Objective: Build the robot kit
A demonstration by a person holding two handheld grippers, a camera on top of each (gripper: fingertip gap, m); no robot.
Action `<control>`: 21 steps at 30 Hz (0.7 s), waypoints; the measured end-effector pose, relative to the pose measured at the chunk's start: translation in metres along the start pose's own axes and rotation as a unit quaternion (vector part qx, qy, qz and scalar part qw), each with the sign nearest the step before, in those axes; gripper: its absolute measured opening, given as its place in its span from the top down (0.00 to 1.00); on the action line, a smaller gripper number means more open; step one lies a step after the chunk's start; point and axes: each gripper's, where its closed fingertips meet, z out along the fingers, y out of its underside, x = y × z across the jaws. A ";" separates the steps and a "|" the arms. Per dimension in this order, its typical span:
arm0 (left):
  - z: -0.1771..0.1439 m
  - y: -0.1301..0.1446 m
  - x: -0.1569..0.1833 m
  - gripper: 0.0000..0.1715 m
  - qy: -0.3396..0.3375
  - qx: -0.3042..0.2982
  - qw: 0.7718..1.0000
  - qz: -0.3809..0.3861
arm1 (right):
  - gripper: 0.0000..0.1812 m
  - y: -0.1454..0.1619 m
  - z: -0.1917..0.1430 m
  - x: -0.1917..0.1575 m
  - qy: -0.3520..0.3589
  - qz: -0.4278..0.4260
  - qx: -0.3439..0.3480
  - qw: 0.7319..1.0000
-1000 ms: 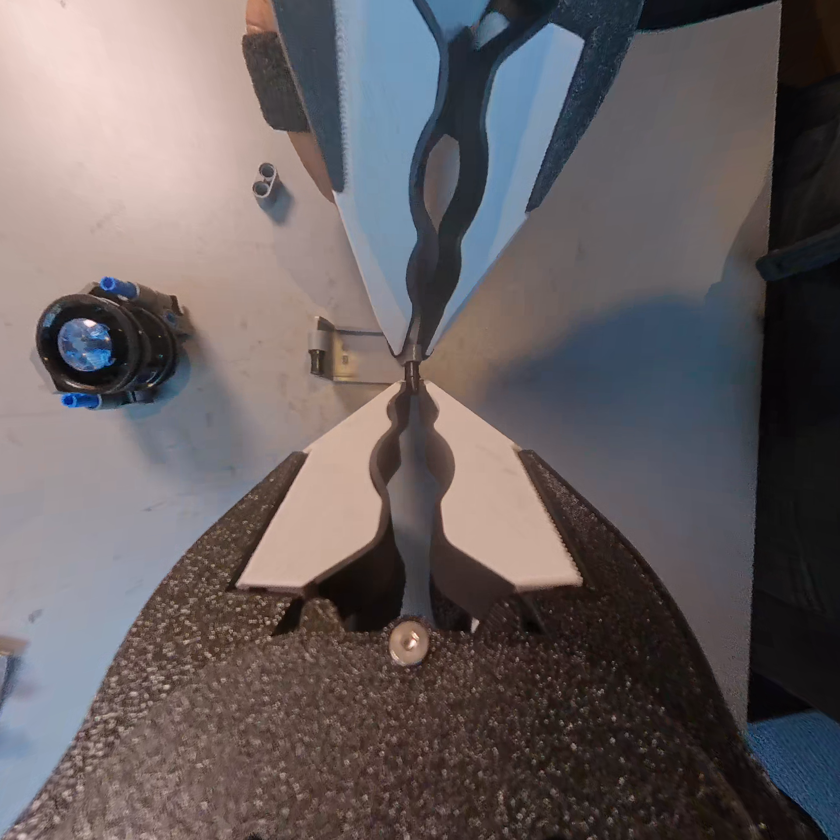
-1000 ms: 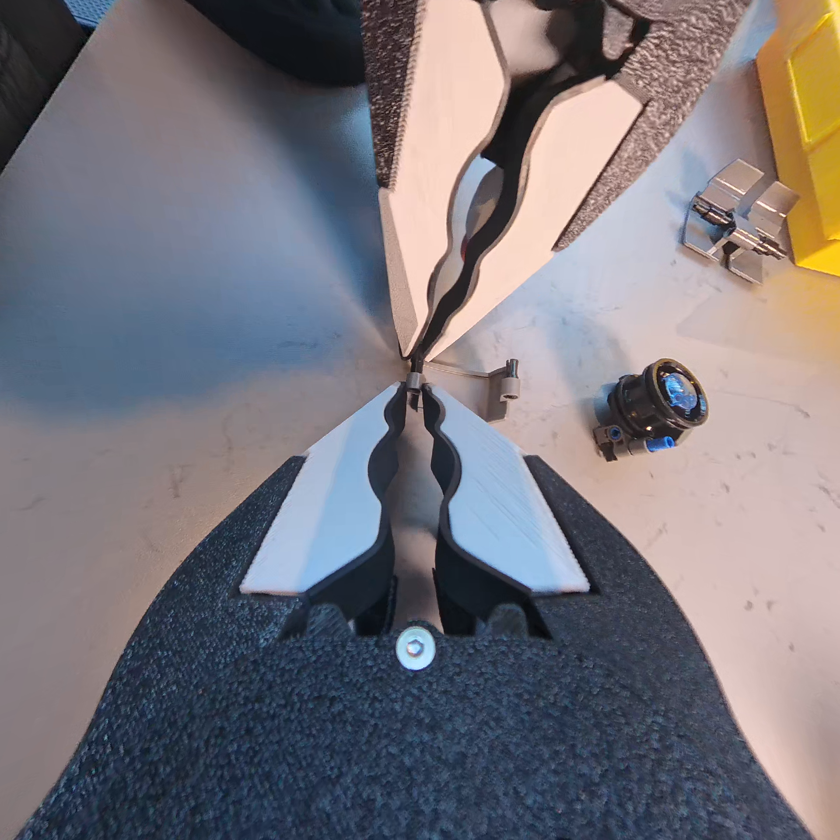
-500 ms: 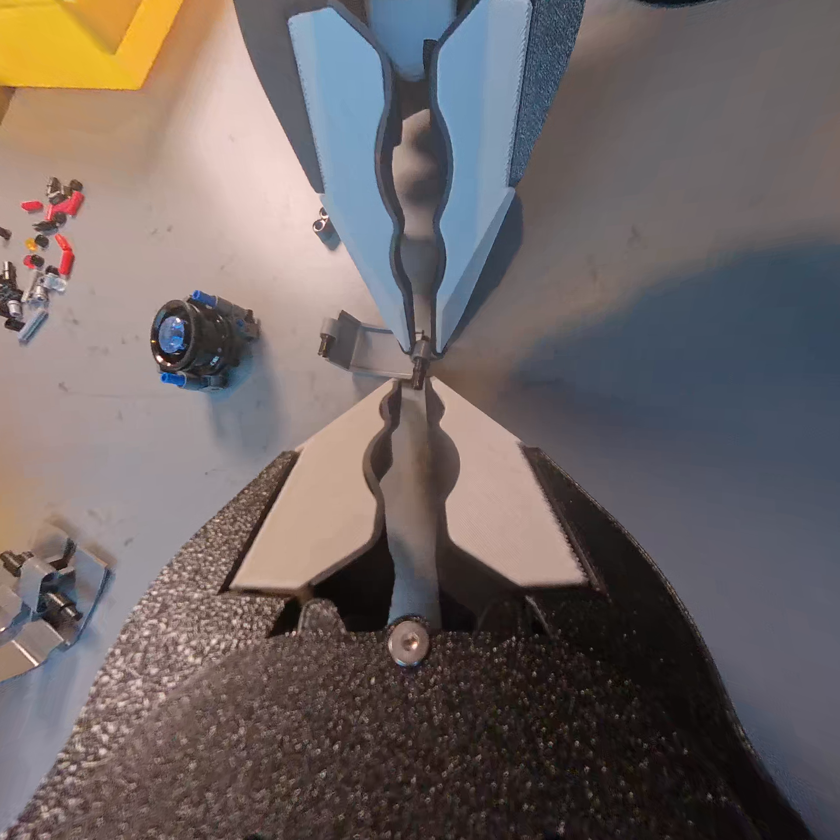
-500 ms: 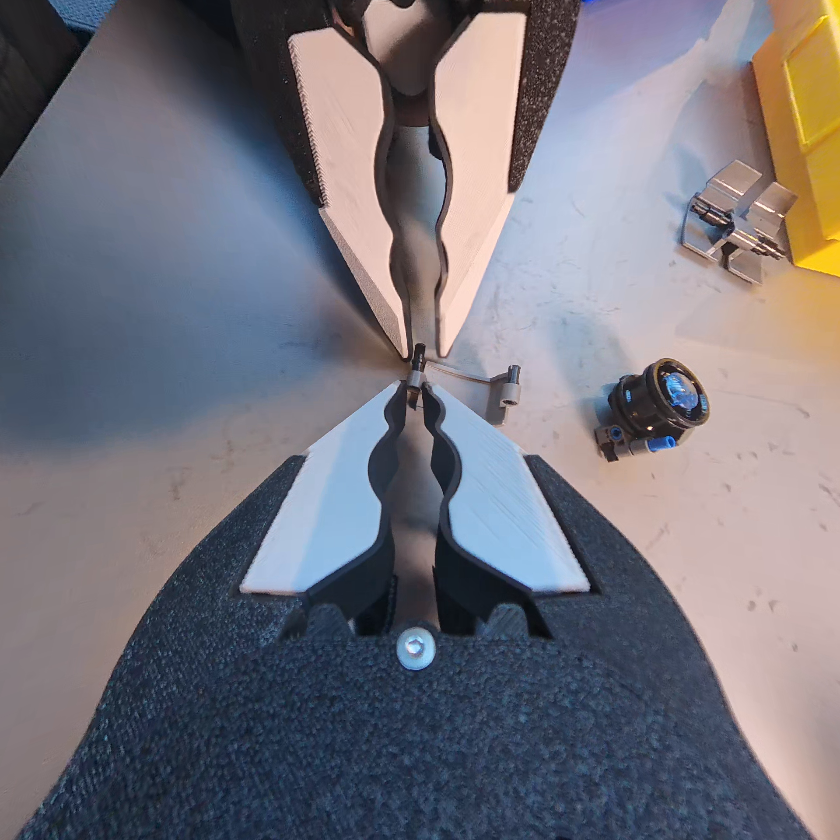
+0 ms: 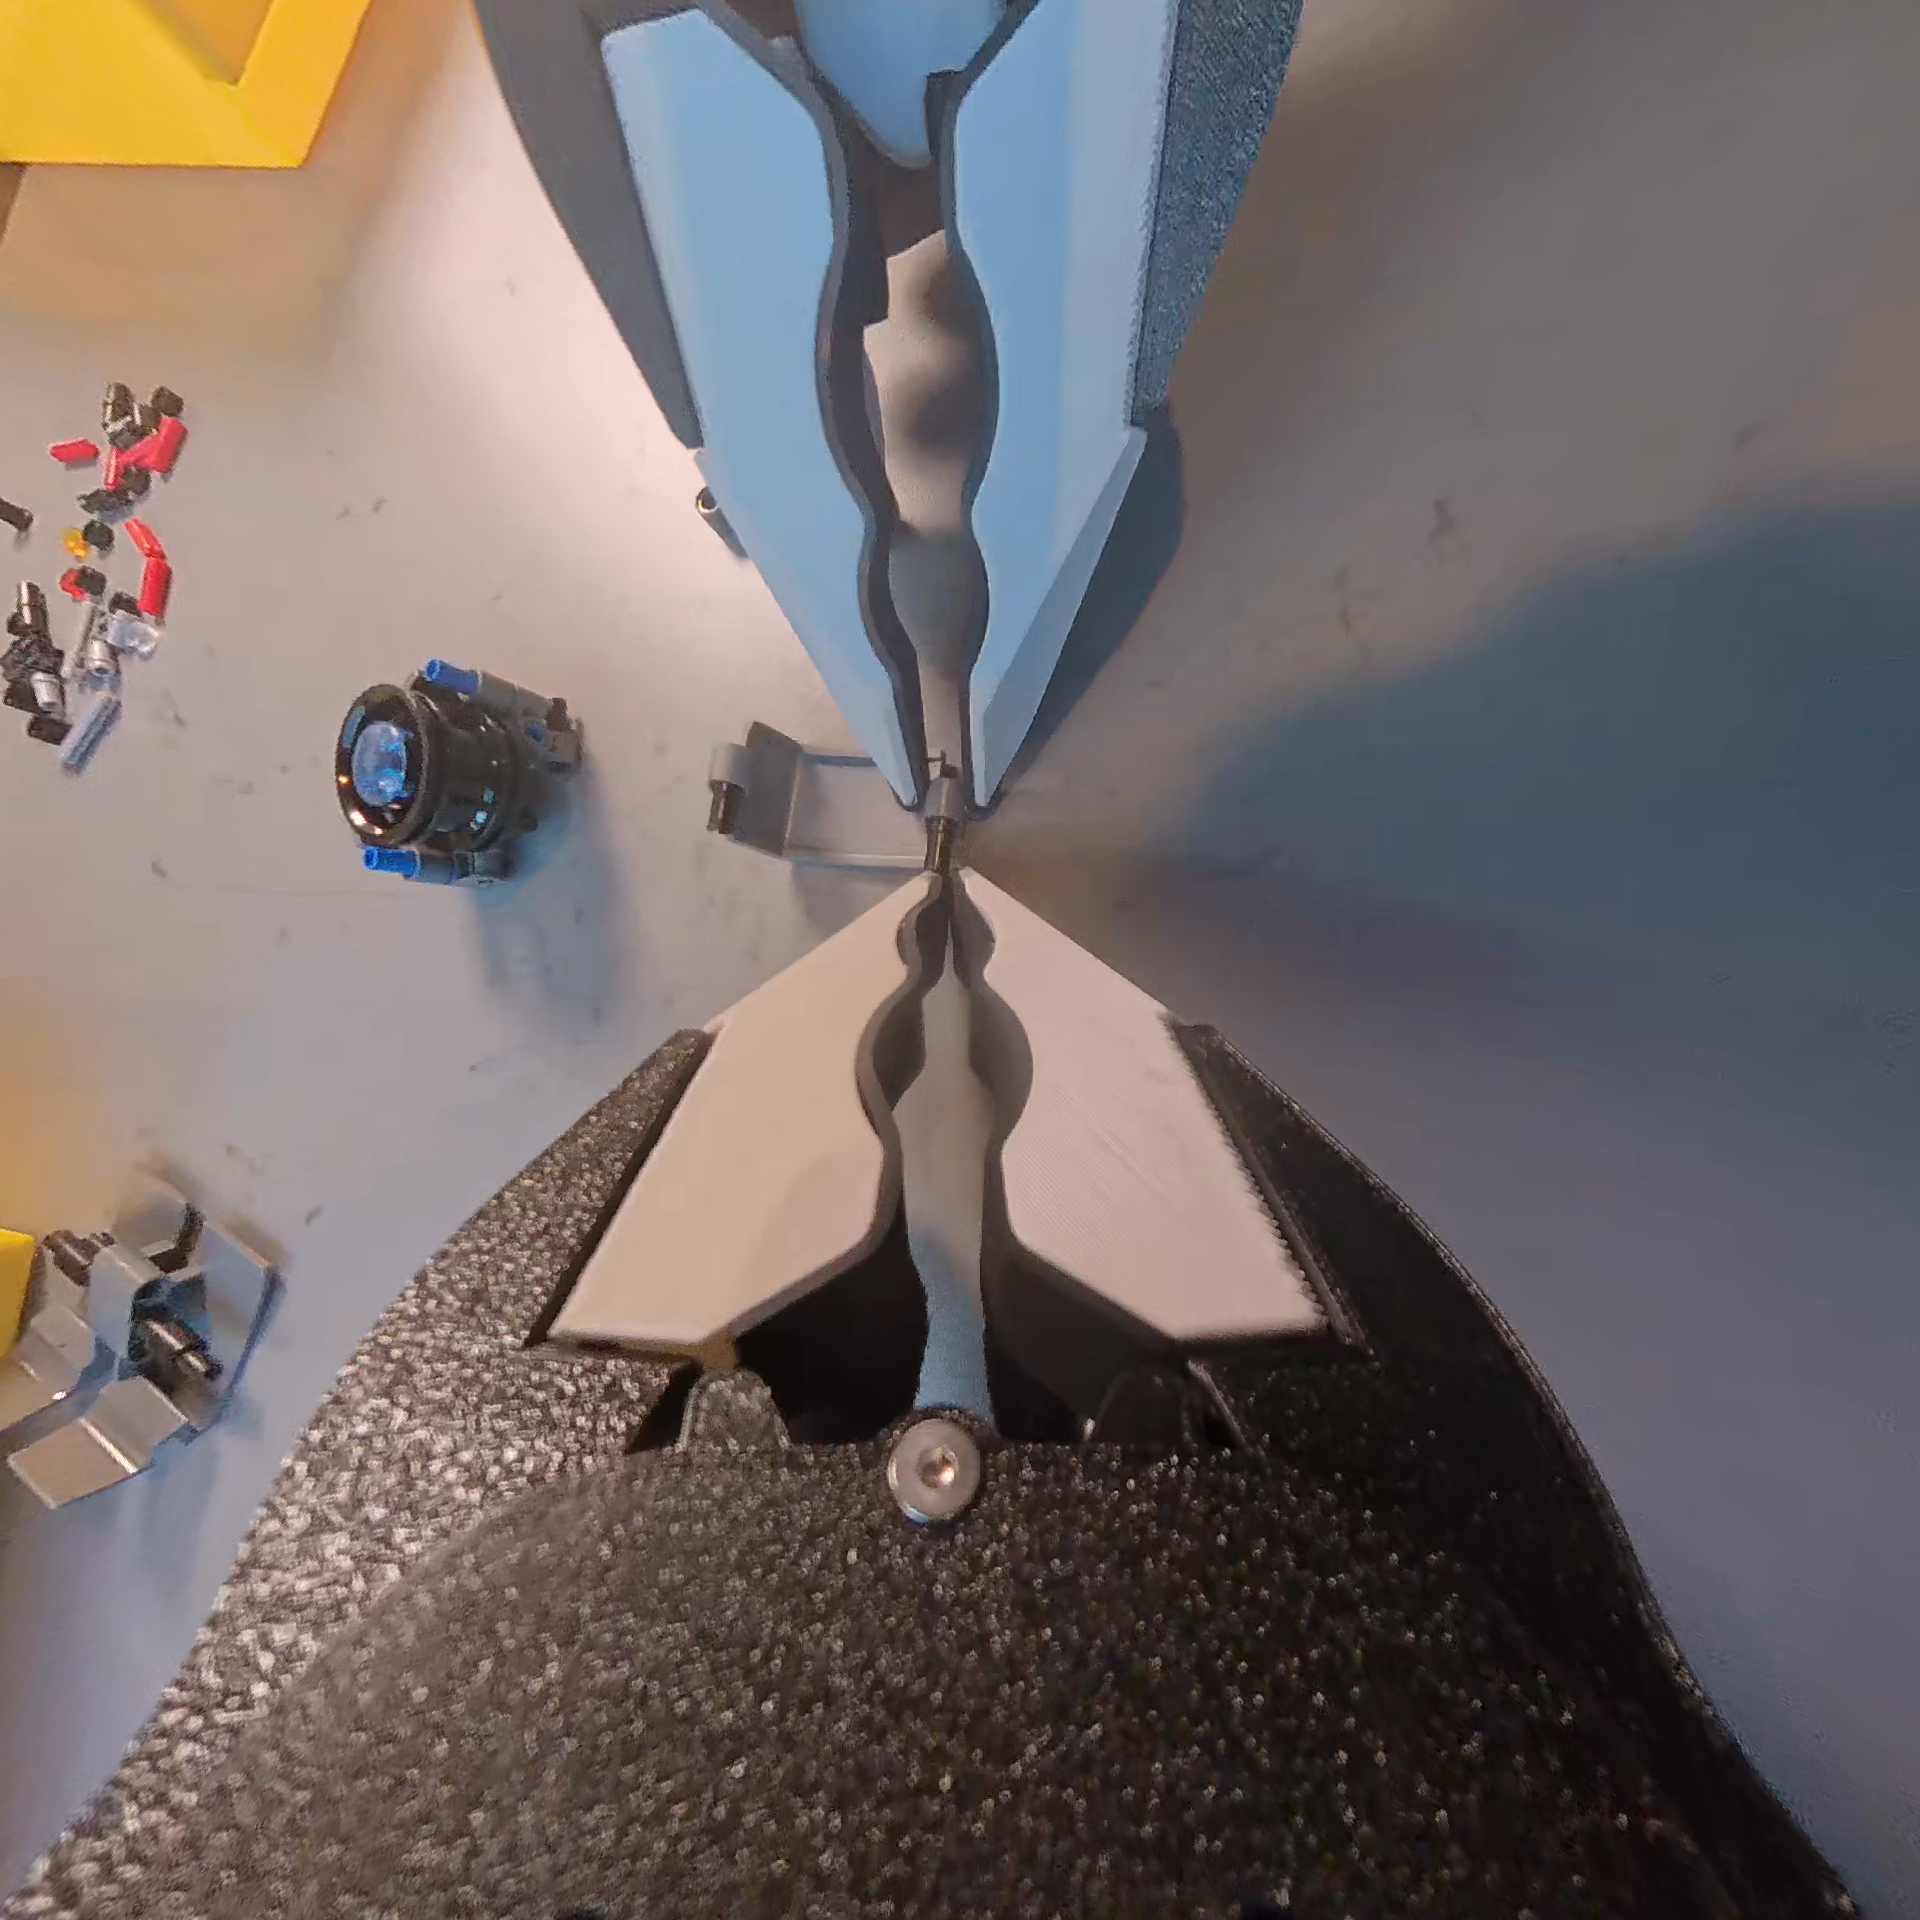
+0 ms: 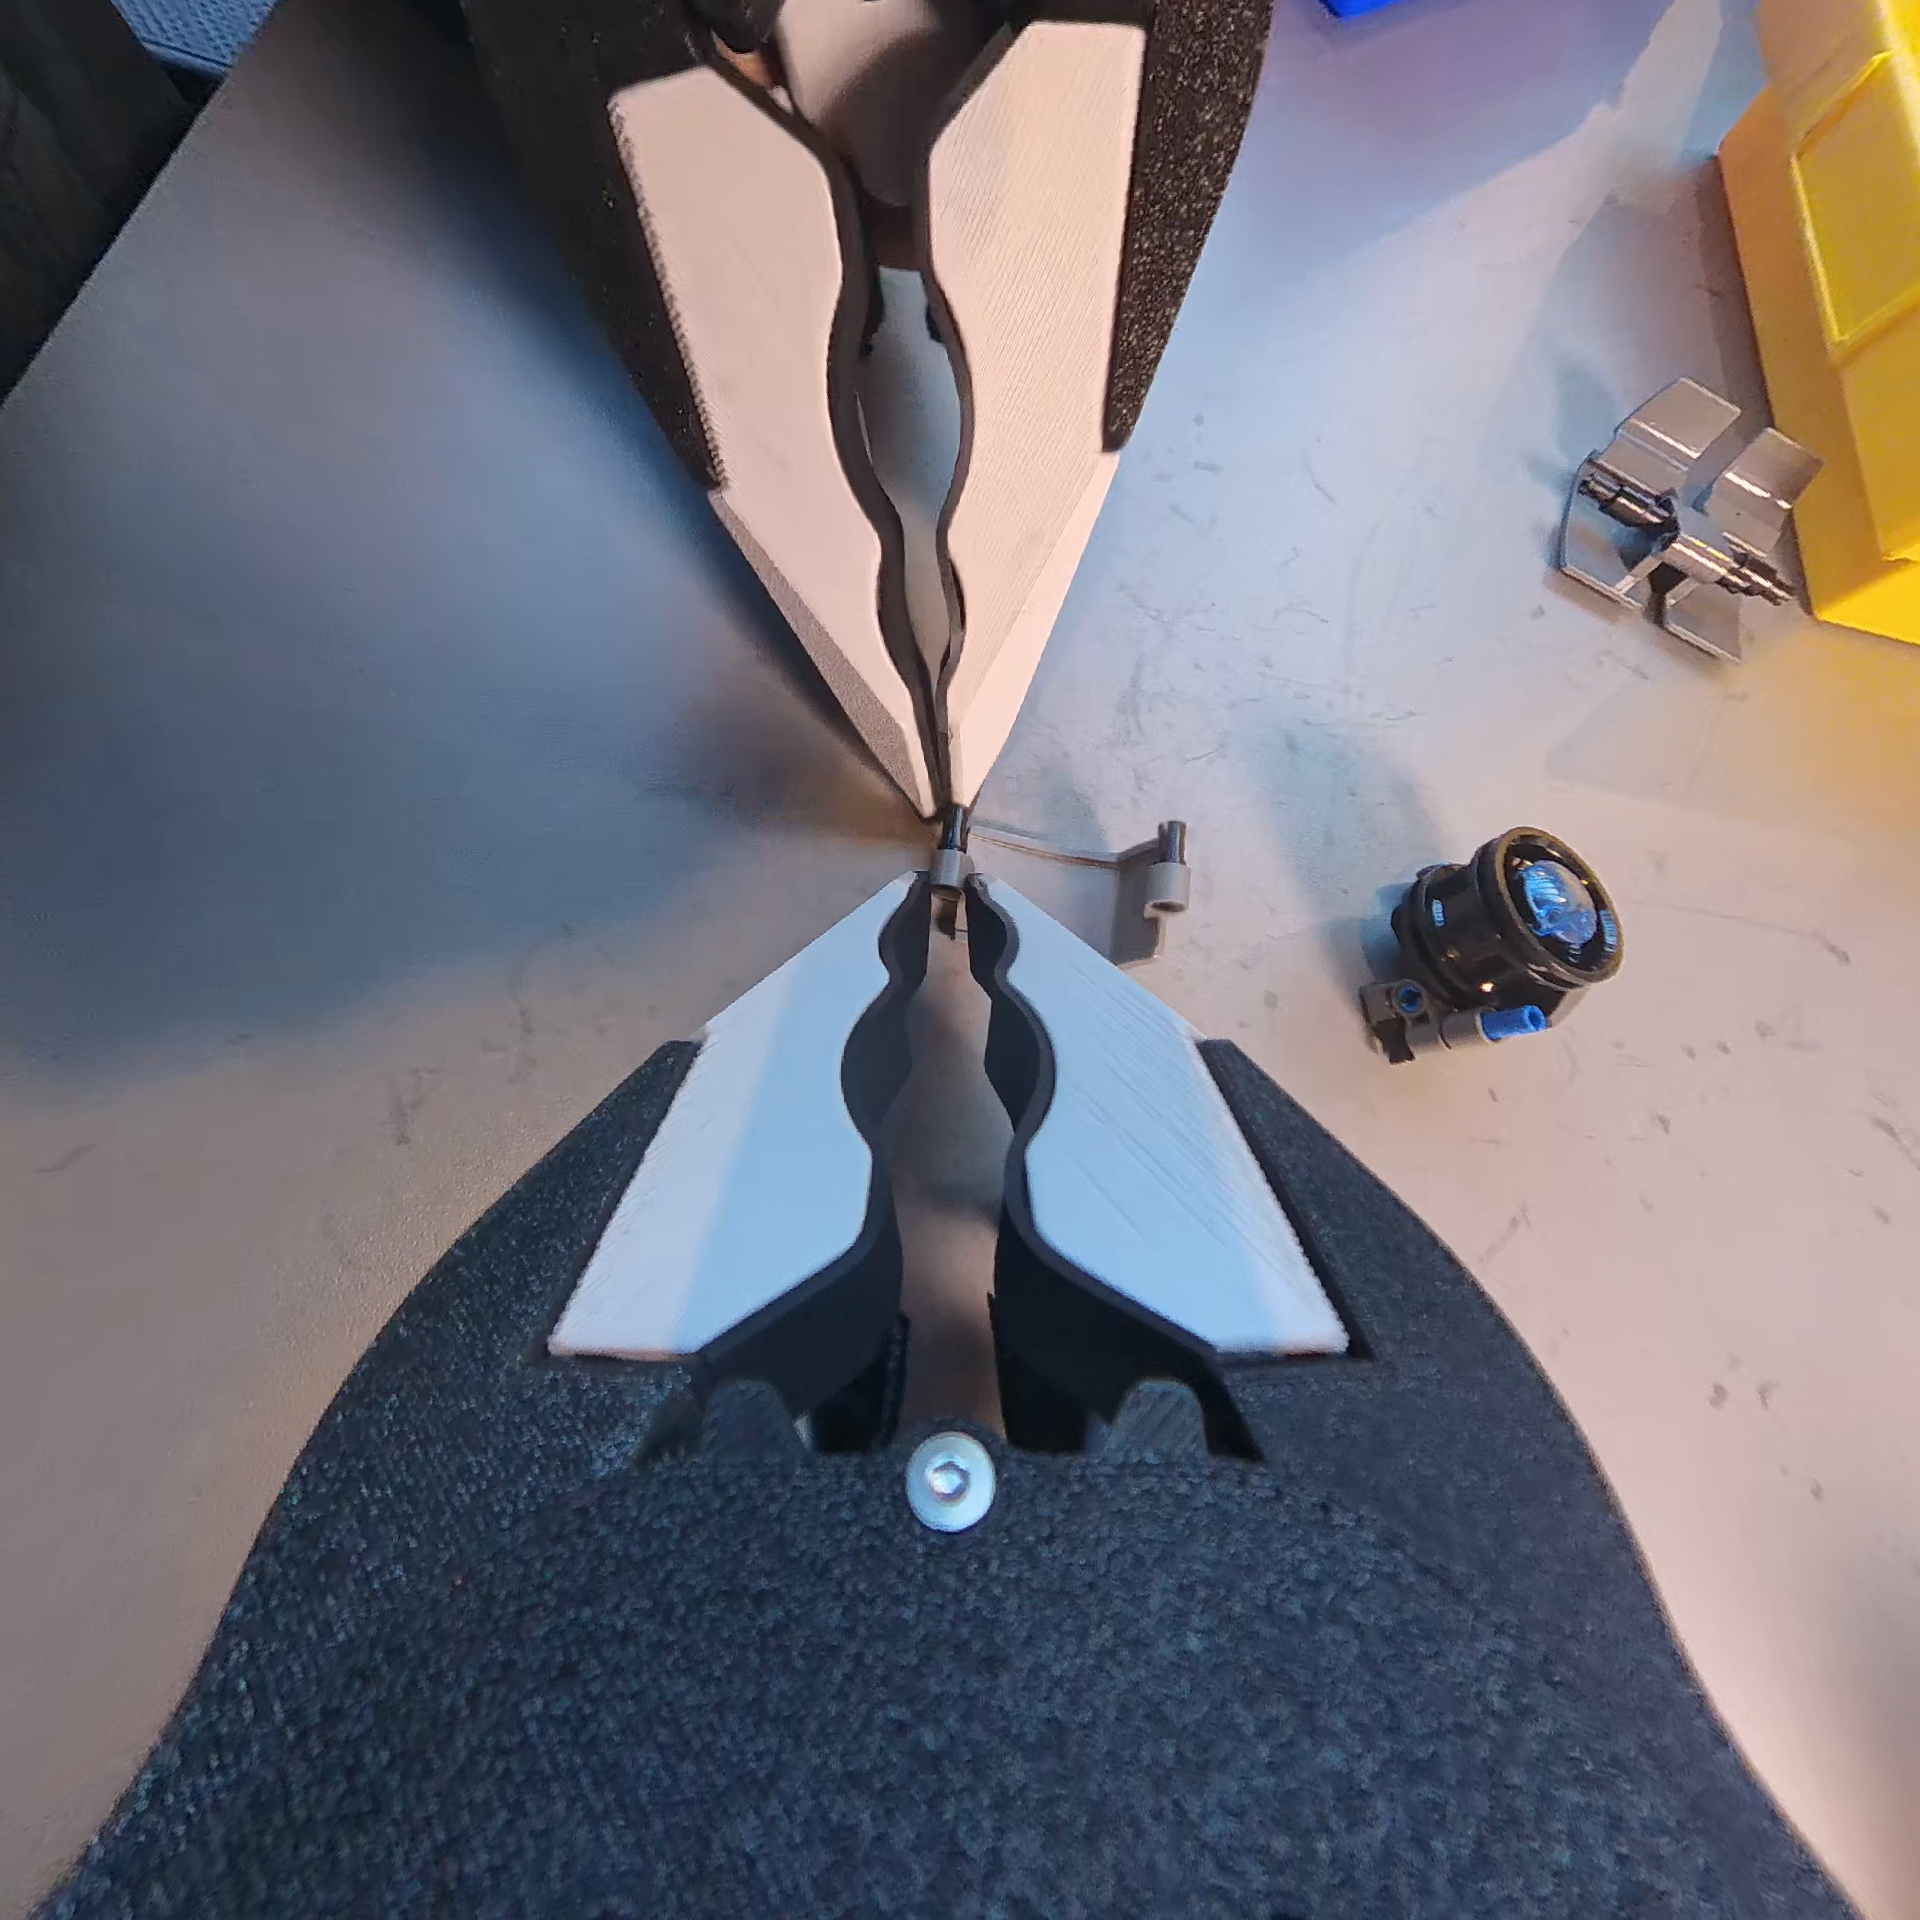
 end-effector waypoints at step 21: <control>-0.018 0.005 -0.015 0.85 0.063 0.048 0.989 -0.123 | 0.96 0.002 -0.002 -0.001 0.020 -0.034 -0.005 0.999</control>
